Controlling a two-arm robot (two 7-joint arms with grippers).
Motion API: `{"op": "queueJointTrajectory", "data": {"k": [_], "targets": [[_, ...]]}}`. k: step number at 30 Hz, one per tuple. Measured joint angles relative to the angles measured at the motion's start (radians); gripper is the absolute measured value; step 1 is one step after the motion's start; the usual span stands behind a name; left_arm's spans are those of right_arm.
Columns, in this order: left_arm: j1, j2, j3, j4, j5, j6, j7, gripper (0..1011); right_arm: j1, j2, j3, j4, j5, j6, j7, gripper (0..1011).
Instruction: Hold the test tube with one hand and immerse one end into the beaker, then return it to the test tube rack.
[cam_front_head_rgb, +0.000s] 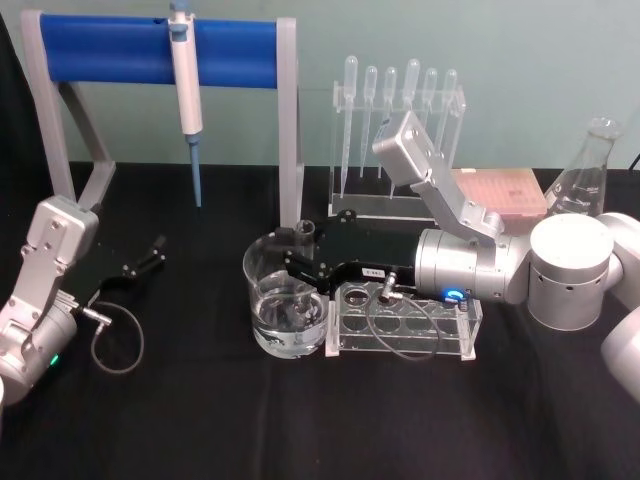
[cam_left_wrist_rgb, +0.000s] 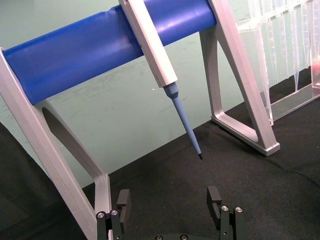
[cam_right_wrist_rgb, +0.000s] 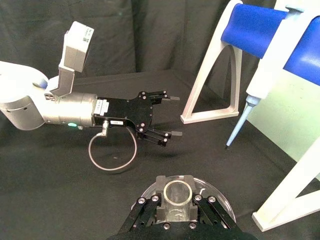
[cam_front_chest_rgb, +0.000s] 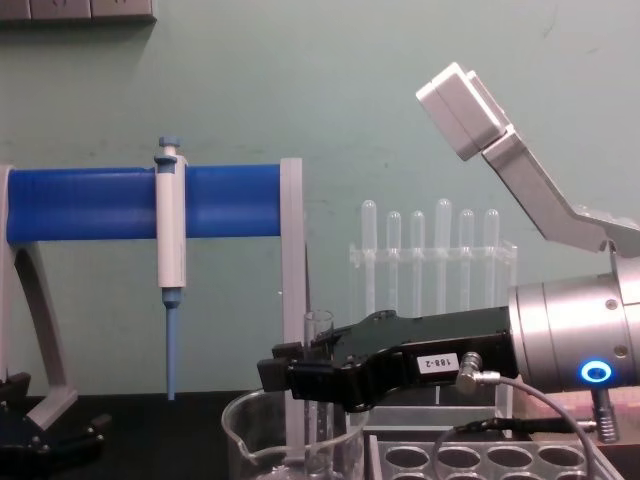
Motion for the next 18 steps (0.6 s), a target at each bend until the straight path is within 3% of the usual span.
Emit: {"op": "queueJointTrajectory", "data": {"k": [18], "targets": [[0.0,0.0,0.0,0.0,0.0,0.0,0.0,1000,0.0,0.0,0.0,0.0,0.0,0.0,0.0,221]]}}
